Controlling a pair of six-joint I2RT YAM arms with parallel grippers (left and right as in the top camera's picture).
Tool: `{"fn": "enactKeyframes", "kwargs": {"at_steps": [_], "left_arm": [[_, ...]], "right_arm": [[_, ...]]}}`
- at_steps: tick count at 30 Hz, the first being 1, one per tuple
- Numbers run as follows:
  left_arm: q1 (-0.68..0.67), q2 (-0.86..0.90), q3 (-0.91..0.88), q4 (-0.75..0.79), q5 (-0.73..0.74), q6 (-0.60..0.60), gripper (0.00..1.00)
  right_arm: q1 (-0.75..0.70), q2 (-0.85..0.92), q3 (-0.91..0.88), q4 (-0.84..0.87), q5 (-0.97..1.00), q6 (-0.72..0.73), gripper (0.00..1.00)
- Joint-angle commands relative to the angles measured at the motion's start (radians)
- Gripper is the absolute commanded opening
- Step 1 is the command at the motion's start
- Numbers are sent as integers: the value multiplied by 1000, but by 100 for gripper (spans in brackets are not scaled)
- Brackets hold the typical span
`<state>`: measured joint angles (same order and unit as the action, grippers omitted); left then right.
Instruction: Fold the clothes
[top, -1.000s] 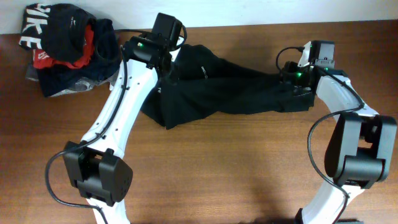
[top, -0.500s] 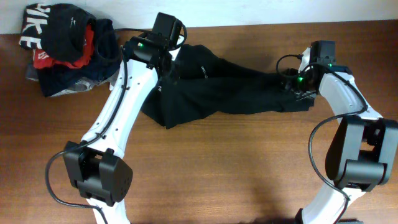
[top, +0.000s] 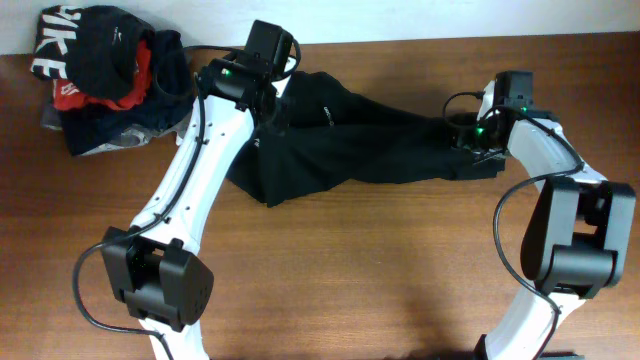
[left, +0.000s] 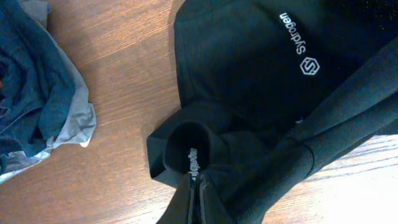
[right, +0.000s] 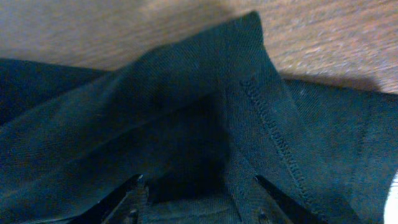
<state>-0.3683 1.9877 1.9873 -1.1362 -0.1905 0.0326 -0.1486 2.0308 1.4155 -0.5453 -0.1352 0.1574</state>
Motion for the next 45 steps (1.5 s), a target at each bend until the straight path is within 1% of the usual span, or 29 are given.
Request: {"fn": "enactKeyframes", "kwargs": {"at_steps": [1,5,7,14,20,22,24,27,29,31,33,39,42,45], "left_arm": [[-4,-12,-6,-1,3,-2,0],[-4,-12,-6,0,3,-2,0],[-4,-12,-6,0,3,-2,0],[-4,-12,-6,-1,4,-2,0],[-4,-12,-6,-7,3,-2,0],[-4,-12,-6,-10,4,-2,0],[-4,-12,-6,-13,3,-2,0],[-4,-12,-6,-19,3,-2,0],[-4,-12,-6,-21,3,-2,0],[-4,-12,-6,-21,3,-2,0],[-4,-12,-6,-20,3,-2,0],[-4,-13,-5,-15,-26,-2,0],[-3,-13,-5,-14,-89,-3,0],[-2,-13,-5,-13,-98,-2,0]], "right_arm": [[4,32,-10,2,11,-4,57],[5,36,-10,-12,-27,-4,56],[5,36,-10,-12,-43,-4,53],[5,37,-15,-32,-45,-4,47],[5,51,-15,-39,-45,-13,49],[5,63,-15,-43,-44,-16,55],[5,76,-15,-45,-45,-19,56],[5,98,-15,-45,-45,-19,56],[5,102,-15,-45,-45,-19,52],[5,102,-15,-42,-46,-19,43],[4,102,-10,-43,-54,-19,30],[-5,94,62,-114,-61,-19,26],[-16,82,146,-198,-63,-20,26],[-26,77,225,-270,-63,-27,27]]}}
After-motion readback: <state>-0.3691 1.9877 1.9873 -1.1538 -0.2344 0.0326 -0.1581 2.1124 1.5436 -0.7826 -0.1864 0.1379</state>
